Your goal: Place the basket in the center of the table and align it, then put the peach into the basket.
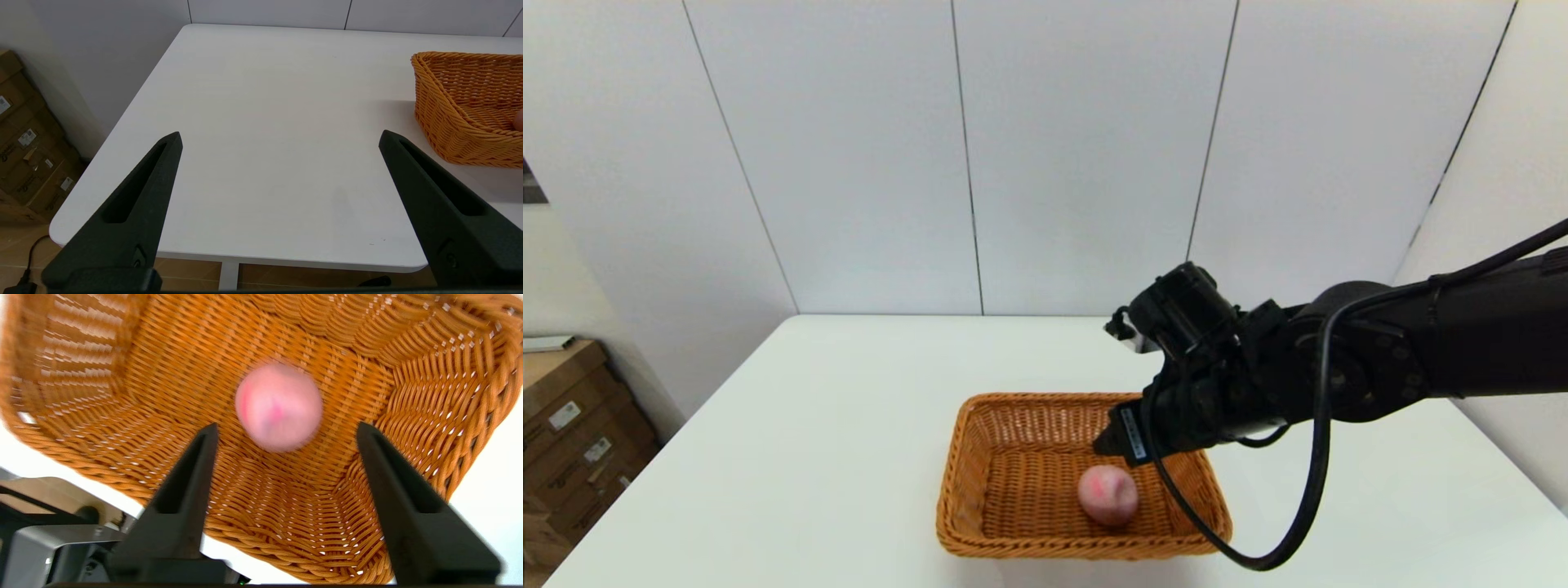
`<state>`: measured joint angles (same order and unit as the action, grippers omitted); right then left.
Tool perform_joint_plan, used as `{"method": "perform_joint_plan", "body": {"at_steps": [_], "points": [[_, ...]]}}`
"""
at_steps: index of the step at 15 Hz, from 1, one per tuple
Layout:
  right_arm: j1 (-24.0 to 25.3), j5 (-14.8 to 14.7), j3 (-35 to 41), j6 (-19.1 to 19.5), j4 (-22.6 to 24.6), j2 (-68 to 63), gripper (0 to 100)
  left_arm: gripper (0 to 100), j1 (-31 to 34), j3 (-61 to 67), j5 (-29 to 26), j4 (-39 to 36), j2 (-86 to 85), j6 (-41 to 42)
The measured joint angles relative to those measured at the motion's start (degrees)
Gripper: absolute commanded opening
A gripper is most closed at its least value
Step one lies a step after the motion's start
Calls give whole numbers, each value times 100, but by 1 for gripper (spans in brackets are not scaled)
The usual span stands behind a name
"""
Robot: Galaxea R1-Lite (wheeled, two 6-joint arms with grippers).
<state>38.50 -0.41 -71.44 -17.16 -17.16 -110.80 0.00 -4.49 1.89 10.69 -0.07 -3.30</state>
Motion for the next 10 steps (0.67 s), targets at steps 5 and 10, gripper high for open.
{"method": "perform_joint_plan", "body": {"at_steps": [5,10], "points": [[-1257,306,-45,35,-30,171,100,100,0,0,-10,7,0,9],[-3460,912,-45,446,-44,168,100,100,0,0,-10,7,0,9]]}}
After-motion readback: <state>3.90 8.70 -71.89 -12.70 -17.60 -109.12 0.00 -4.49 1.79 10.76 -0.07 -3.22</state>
